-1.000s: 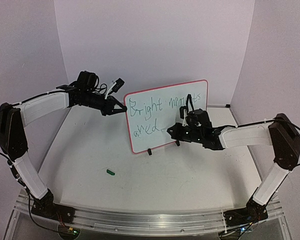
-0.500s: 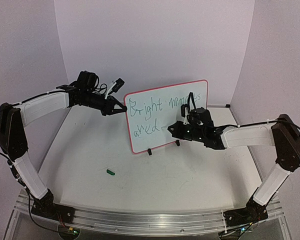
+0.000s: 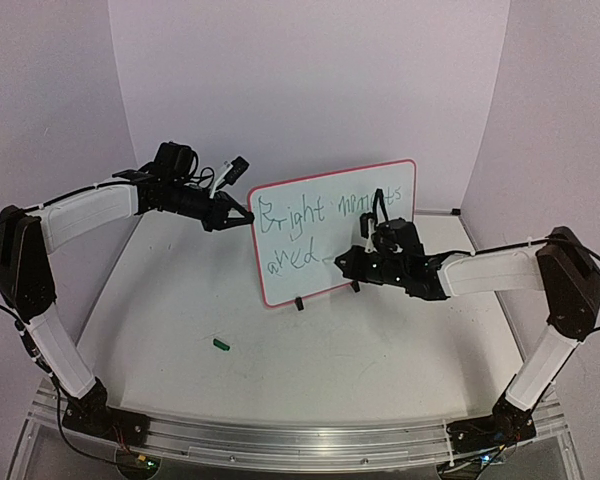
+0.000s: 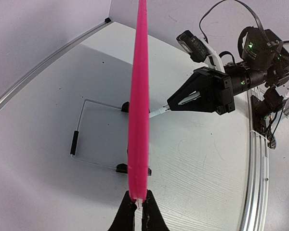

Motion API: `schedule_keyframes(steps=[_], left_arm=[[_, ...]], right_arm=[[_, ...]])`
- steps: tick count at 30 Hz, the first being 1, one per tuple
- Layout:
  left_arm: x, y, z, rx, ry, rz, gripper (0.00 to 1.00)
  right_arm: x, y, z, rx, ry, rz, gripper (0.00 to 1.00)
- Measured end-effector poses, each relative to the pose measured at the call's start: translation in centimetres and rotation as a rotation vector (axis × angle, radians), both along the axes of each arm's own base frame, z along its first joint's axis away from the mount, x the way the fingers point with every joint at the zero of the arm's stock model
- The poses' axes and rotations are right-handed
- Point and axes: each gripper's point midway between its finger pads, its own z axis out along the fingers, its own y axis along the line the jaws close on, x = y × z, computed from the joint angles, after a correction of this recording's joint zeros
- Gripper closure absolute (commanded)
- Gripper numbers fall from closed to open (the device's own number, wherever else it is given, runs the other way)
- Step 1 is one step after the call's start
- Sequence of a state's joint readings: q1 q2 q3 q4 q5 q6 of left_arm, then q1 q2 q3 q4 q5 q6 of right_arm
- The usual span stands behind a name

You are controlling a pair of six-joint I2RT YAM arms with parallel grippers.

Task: Write a sentence on the whiteboard

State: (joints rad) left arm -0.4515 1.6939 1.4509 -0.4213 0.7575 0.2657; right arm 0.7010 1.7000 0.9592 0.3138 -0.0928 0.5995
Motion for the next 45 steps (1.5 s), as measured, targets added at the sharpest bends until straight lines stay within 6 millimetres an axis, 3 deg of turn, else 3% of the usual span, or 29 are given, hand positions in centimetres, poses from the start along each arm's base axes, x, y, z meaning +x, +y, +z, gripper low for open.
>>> schedule_keyframes(steps=[38,41,45], left_arm=[[0.0,0.0,0.0,0.001,0.0,0.002,1.0],[0.0,0.0,0.0,0.002,0.0,0.003,1.0],[0.2,0.0,-0.1,0.003,0.003,0.009,1.0]], right_arm=[[0.2,0.1,0.3,-0.003,-0.012,0.002,1.0],[-0.4,-0.2,1.3,0.007,-0.027,0.015,1.0],[-2.5,-2.1,4.2,0.038,-0.073,0.013,1.0]])
